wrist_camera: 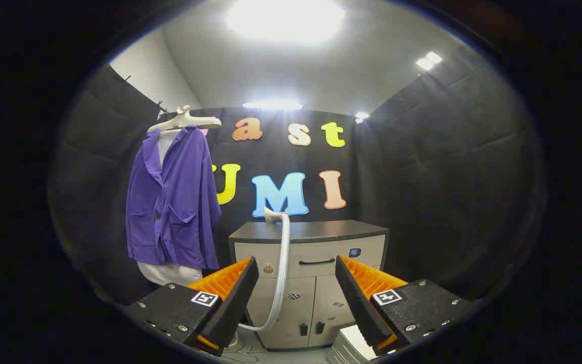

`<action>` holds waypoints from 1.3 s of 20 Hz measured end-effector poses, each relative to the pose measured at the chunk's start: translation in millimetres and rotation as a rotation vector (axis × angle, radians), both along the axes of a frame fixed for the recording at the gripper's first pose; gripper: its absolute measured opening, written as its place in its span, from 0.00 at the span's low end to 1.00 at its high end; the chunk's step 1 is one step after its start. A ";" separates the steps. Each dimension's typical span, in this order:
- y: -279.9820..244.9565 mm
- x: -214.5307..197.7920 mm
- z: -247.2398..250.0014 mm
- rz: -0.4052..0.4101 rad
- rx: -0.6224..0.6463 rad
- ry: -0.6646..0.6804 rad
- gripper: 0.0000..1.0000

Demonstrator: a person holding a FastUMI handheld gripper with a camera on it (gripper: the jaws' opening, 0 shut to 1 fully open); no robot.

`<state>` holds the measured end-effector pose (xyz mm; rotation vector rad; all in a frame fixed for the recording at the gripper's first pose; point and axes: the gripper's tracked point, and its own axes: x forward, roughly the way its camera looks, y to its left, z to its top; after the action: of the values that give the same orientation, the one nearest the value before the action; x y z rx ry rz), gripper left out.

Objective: Iron the clothes twice with a garment steamer, once on the left side and once on the right side.

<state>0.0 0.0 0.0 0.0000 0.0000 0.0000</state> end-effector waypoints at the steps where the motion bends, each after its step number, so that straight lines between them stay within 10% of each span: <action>1: -0.7 -0.4 -0.5 -0.002 0.001 -0.001 0.94; 26: 2.3 -13.7 1.3 -0.013 0.012 -0.001 0.94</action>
<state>-13.7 2.3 1.3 0.0124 -0.0014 -0.0128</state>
